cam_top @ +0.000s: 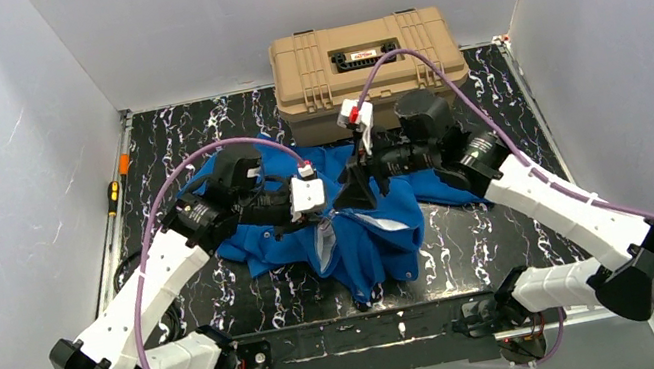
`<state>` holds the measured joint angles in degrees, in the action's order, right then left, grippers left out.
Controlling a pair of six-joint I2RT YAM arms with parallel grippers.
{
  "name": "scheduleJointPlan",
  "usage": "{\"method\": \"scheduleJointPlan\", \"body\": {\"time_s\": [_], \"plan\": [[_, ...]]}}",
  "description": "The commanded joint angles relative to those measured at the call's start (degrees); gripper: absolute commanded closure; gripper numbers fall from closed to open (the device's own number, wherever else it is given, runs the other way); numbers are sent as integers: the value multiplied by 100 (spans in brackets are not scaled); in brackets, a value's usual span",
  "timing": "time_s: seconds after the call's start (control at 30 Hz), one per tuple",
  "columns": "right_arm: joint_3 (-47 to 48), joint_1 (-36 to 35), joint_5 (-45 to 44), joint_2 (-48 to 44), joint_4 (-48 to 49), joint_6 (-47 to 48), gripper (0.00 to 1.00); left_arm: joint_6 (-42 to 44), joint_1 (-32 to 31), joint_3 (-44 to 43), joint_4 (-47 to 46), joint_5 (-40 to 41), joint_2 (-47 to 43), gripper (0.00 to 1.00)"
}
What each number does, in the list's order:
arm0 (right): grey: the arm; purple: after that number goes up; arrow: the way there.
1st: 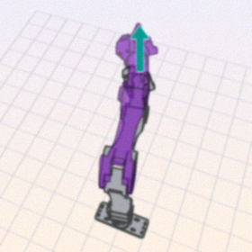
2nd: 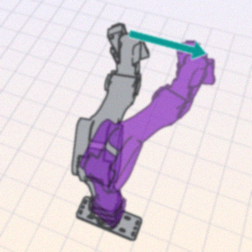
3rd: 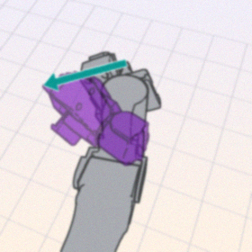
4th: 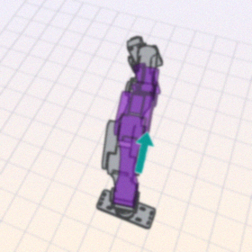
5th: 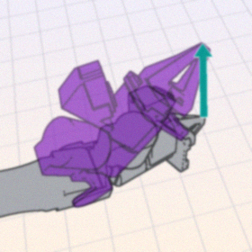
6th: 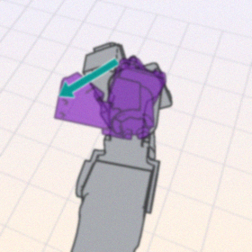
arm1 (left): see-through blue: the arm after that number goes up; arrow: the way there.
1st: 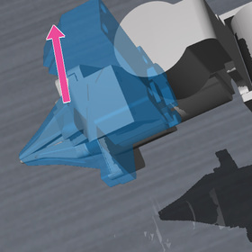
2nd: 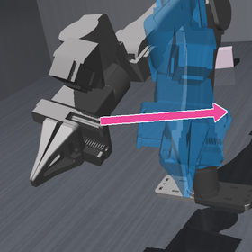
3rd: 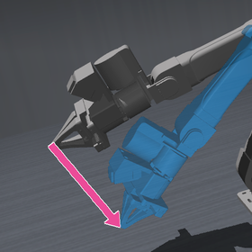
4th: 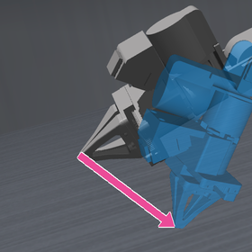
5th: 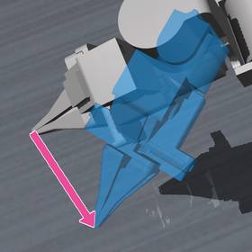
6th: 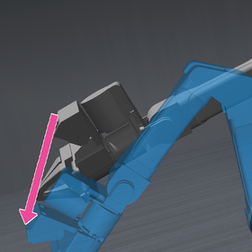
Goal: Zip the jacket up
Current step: Zip the zipper on the jacket.
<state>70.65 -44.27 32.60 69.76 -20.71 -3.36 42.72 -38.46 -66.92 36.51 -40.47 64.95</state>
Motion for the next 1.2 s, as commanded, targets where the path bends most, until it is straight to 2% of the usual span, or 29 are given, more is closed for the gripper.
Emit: {"method": "scheduleJointPlan", "body": {"time_s": [0.0,0.07,0.23,0.43,0.7,0.93,1.17], "plan": [[-236,18,-535,-669,204,658,22,-466,90,33,110,-523,-46,100],[-646,18,-736,-975,599,816,3,-722,125,92,10,-601,-28,100],[-1091,-261,-1543,-1364,1185,1361,2,-1091,185,78,-30,-776,91,100],[-953,-1424,-2782,-1230,1220,2427,2,-1271,232,-11,73,-821,164,100],[-739,-2529,-3636,-1167,938,3280,12,-1403,286,5,18,-864,132,100],[-1021,-3477,-4708,-1054,1240,4108,20,-1407,328,-35,32,-945,142,100],[-1176,-3773,-4868,-869,1371,4468,32,-1354,355,-93,100,-945,150,100]]}}
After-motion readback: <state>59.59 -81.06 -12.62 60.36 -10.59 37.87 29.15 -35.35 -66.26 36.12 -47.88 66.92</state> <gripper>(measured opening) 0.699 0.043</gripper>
